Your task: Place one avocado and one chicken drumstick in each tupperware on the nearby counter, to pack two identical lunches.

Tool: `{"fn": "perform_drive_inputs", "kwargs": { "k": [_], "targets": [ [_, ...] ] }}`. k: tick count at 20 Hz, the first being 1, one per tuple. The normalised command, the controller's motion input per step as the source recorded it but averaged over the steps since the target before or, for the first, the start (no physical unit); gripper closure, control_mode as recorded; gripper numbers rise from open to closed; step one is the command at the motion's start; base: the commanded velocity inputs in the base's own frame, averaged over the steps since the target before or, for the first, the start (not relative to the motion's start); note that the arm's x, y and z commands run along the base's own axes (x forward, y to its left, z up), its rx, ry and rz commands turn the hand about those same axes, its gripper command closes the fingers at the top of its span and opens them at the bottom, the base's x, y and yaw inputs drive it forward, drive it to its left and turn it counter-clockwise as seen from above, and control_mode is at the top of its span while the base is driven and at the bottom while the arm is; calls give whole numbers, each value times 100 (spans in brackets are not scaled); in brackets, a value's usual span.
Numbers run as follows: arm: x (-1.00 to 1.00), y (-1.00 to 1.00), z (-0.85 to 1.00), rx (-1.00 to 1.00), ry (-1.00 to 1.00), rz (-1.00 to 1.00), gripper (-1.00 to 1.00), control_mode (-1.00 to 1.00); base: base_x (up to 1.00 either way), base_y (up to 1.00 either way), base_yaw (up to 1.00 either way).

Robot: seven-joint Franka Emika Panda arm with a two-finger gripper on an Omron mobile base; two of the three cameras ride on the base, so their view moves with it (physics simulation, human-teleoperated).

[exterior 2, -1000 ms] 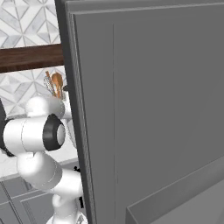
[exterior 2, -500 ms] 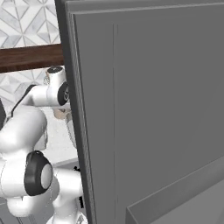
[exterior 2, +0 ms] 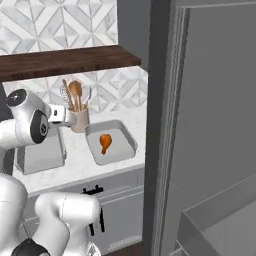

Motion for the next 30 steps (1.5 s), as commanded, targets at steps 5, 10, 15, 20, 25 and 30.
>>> {"fn": "perform_drive_inputs", "kwargs": {
  "k": [5, 10, 15, 20, 25, 30],
  "targets": [
    [0, 0, 0, 0, 0, 0, -100, 100, -100, 67, -9],
    [0, 0, 0, 0, 0, 0, -100, 100, -100, 31, -60],
    [0, 0, 0, 0, 0, 0, -100, 100, -100, 21, -79],
    [0, 0, 0, 0, 0, 0, -100, 100, -94, 12, -84],
    [0, 0, 0, 0, 0, 0, -100, 100, -60, -37, -74],
    [0, 0, 0, 0, 0, 0, -100, 100, 53, -100, -37]
  ]
}}
